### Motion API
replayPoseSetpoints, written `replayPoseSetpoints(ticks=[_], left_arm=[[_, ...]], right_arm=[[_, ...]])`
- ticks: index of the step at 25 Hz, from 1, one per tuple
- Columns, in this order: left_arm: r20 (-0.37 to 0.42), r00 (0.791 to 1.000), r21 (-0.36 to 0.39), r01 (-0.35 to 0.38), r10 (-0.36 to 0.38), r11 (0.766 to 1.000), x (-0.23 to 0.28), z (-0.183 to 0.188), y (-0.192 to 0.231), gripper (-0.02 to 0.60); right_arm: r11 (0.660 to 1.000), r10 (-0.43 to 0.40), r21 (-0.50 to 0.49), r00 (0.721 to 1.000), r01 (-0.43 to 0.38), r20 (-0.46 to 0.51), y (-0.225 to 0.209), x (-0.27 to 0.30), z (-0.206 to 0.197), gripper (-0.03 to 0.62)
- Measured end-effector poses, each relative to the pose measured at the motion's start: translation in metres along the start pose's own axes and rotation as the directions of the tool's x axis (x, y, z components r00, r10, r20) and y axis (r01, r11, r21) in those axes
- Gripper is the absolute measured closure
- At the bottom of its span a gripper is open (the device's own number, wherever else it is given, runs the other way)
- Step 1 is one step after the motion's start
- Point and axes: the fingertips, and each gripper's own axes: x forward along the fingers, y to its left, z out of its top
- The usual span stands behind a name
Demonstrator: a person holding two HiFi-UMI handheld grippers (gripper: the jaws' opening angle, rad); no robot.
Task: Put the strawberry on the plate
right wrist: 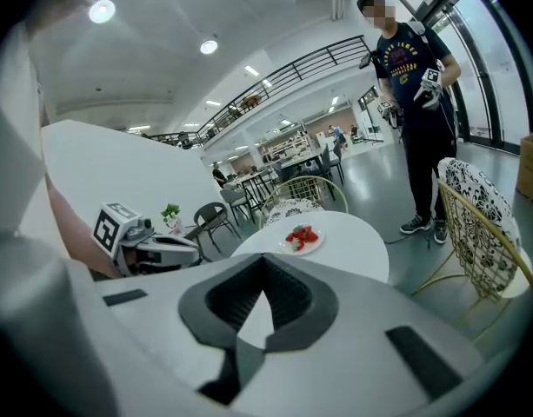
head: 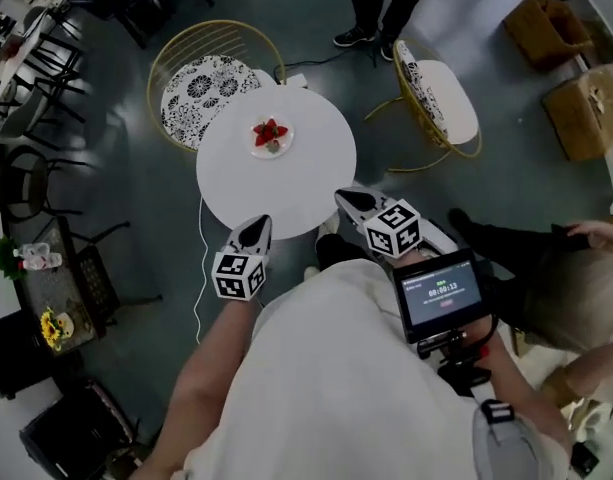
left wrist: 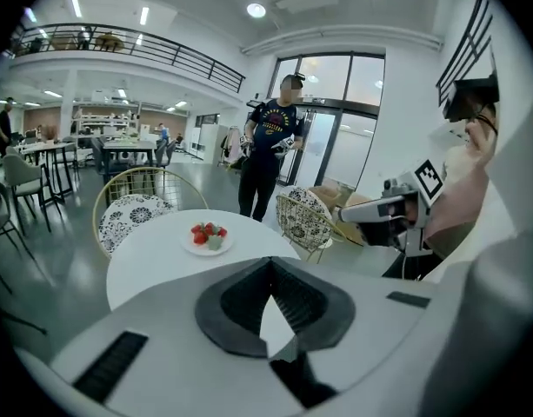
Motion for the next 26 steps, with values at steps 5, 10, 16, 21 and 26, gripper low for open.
replayPoseSetpoints(ticks=[5,10,16,21,26], left_arm=[[0.004,1.000,-0.015,0.005,-0.005,1.000,-0.052,-0.025,-0.037,0.575],[0.014,1.000,-0.023,0.018,-0.017,1.000,-0.083,-0.046,-0.061,0.575],[0.039,0.999,-0.033,0.023,-0.021,0.999,-0.095,-0.036,-0.073,0.575],[0.038,0.999,-0.015,0.038,-0.038,0.999,-0.098,-0.044,-0.071,0.575],[0.091,0.996,0.019,-0.022,0.021,1.000,-0.119,-0.038,-0.028,0.575]], right_arm=[[1.000,0.018,-0.018,1.000,-0.018,-0.006,0.050,-0.040,-0.009,0.589],[1.000,0.015,-0.009,1.000,-0.015,0.001,0.083,-0.072,-0.032,0.589],[1.000,0.012,-0.006,1.000,-0.012,-0.009,0.091,-0.085,-0.035,0.589],[1.000,0.015,-0.023,1.000,-0.015,0.006,0.100,-0.078,-0.038,0.589],[0.995,0.064,-0.085,0.997,-0.059,0.049,0.120,-0.033,-0.024,0.589]])
